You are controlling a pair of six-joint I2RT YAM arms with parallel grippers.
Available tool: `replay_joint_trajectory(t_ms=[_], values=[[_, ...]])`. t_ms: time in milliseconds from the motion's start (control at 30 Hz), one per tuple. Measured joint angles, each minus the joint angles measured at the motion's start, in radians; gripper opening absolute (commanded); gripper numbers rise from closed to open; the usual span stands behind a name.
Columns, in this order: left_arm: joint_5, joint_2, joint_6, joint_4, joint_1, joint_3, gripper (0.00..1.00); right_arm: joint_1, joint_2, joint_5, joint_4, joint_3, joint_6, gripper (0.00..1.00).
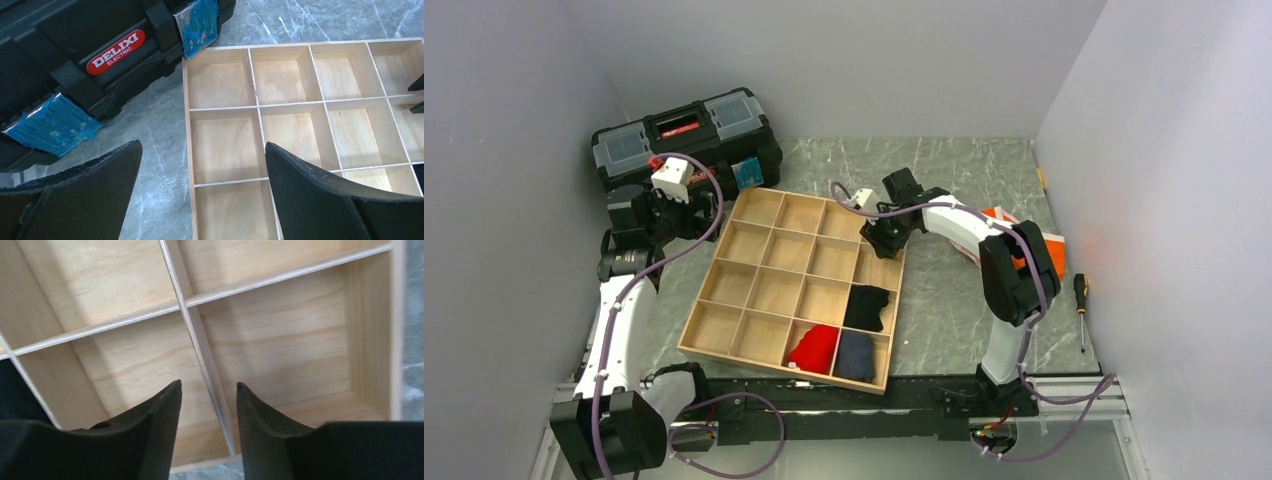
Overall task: Roll the underwear
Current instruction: Move the storage box to the center of the board.
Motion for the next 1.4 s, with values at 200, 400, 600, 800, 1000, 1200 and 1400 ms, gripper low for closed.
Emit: replay_joint_trajectory(t_ms=[200, 400, 600, 800, 1000, 1200, 1400], values=[[0.002, 0.005, -0.002, 0.001, 0.000, 0.000, 0.99, 0.005, 0.053, 0.040, -0.034, 0.003, -0.032, 0.27], [0.004, 0.006, -0.002, 0.002, 0.000, -0.001, 1.00, 0.000, 0.056, 0.062, -0.033, 0.003, -0.101, 0.00], [0.004, 0.006, -0.002, 0.008, 0.000, -0.006, 0.99, -0.023, 0.054, 0.032, -0.057, -0.002, -0.157, 0.00], [0.006, 0.009, -0.002, 0.009, 0.000, -0.006, 0.99, -0.158, 0.003, -0.016, -0.102, -0.063, -0.202, 0.00], [0.009, 0.018, -0.002, 0.009, 0.000, -0.006, 0.99, -0.388, -0.043, 0.016, -0.168, -0.106, -0.275, 0.00], [0.011, 0.024, -0.002, 0.007, 0.000, -0.006, 0.99, -0.528, -0.036, 0.051, -0.181, -0.090, -0.292, 0.00], [0.018, 0.024, -0.002, 0.004, 0.000, -0.006, 0.99, -0.541, 0.067, 0.056, -0.206, 0.044, -0.280, 0.00]])
